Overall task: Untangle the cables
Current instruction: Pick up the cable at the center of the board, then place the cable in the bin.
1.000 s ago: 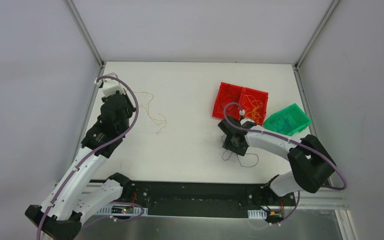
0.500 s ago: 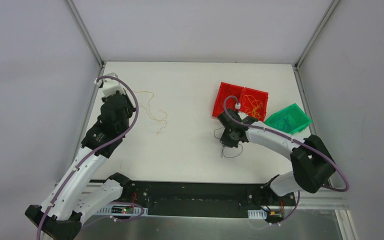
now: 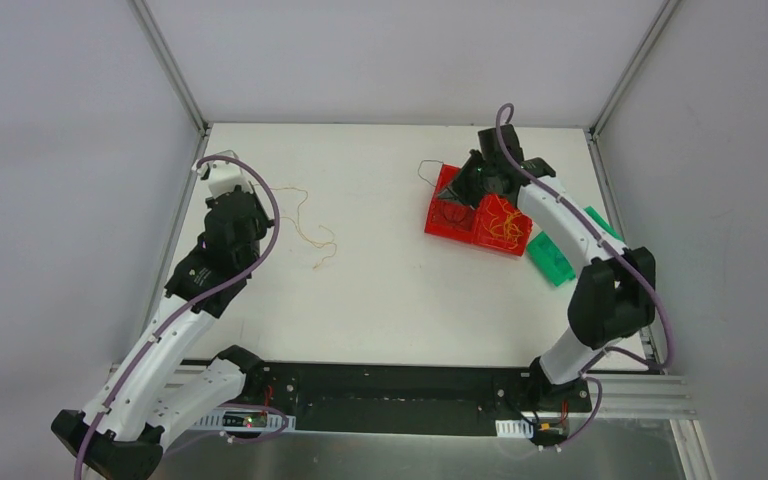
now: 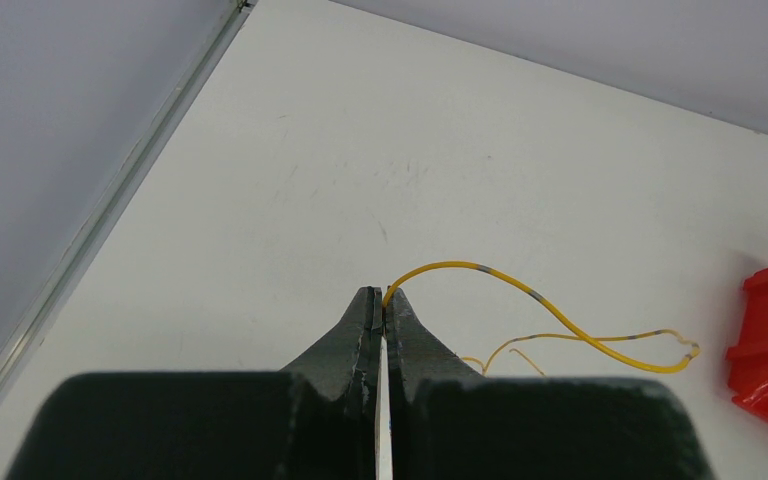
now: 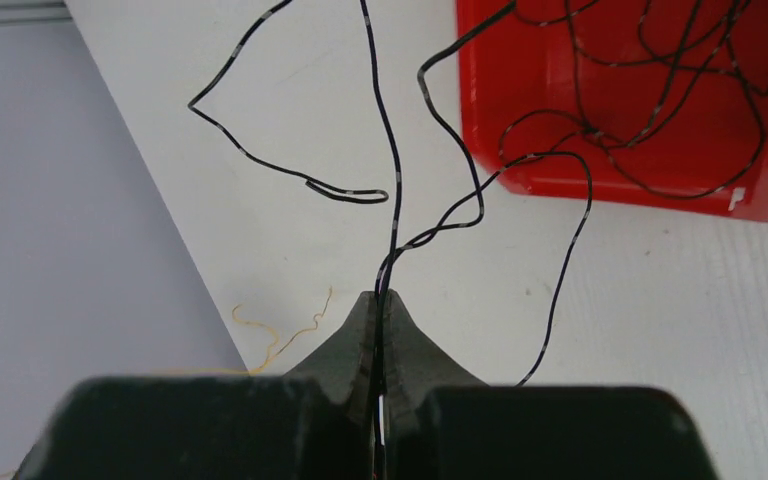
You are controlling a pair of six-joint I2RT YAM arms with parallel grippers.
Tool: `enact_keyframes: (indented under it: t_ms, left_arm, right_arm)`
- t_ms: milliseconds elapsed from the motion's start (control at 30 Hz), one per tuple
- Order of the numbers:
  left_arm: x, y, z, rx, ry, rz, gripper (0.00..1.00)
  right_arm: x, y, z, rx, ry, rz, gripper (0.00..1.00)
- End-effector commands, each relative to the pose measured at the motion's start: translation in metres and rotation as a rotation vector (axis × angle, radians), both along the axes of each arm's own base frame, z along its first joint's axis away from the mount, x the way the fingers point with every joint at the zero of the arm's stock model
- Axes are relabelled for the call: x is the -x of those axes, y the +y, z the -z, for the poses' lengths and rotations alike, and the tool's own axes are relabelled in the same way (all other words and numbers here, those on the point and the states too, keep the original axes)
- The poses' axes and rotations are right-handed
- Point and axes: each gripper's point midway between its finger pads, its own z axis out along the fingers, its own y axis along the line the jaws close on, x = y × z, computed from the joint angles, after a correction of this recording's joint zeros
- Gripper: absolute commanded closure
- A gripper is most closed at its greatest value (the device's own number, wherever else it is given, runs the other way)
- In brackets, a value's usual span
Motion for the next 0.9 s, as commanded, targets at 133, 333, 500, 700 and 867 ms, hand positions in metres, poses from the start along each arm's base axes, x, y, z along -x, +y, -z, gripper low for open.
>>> enact_keyframes:
  t_ms: [133,333,500,700,867]
  left_arm:
    - [0.0,-0.001,-0.009,0.023,-0.035,0.007,1.0]
    - [0.0,-0.001,-0.008,0.026,-0.034,0.008,1.0]
    - [-0.001,-0.002,-0.007,0.026,-0.03,0.012,1.0]
    - [-0.001,-0.002,-0.006,0.024,-0.028,0.014,1.0]
    - [-0.001,-0.003,-0.006,0.024,-0.027,0.017,1.0]
  right_arm:
    - [-0.048,-0.037,0.084,-0.039,0.157,0.062,1.0]
    - [-0.07,-0.084,0.133,0.191,0.203,0.189,1.0]
    - [-0.078,-0.096,0.153,0.433,0.224,0.199,1.0]
    - [-0.073,-0.094,0.171,0.656,0.219,0.156,1.0]
    - [-0.064,-0.083,0.183,0.718,0.215,0.108,1.0]
